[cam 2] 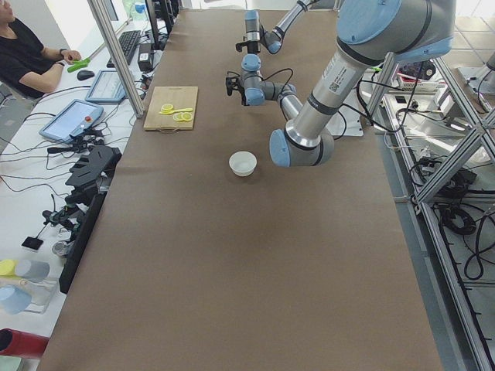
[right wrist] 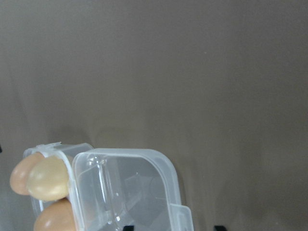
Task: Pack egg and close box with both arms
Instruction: 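Grip the edge of the clear lid with the right gripper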
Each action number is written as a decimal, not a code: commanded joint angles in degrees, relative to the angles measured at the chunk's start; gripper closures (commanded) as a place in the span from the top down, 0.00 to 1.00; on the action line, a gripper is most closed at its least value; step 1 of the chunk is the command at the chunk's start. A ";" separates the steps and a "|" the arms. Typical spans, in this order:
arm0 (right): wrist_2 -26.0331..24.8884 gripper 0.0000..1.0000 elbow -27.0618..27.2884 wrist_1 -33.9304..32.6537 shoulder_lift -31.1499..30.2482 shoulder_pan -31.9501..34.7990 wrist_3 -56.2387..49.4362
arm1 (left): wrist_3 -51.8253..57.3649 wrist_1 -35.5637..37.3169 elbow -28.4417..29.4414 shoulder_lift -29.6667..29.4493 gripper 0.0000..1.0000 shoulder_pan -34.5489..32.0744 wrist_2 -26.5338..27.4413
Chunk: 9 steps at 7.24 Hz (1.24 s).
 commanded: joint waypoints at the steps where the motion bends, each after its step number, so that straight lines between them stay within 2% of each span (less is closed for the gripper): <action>1: 0.16 0.62 -0.08 0.09 0.21 -0.06 -0.01 | -0.08 -0.09 0.00 0.00 0.00 -0.09 0.00; 2: 0.33 0.58 0.18 0.09 0.21 0.03 -0.01 | 0.01 -0.09 0.00 0.00 0.00 -0.09 0.00; 3: 0.42 0.44 0.18 0.09 0.21 0.12 -0.01 | -0.08 -0.78 0.00 0.00 0.00 -0.09 0.00; 4: 0.42 0.39 0.18 0.09 0.21 0.12 -0.01 | -0.08 -0.79 0.00 0.00 0.00 -0.09 0.00; 9: 1.21 0.39 0.44 0.09 0.21 1.25 -0.36 | -0.08 -0.79 0.00 0.00 0.00 -0.09 0.09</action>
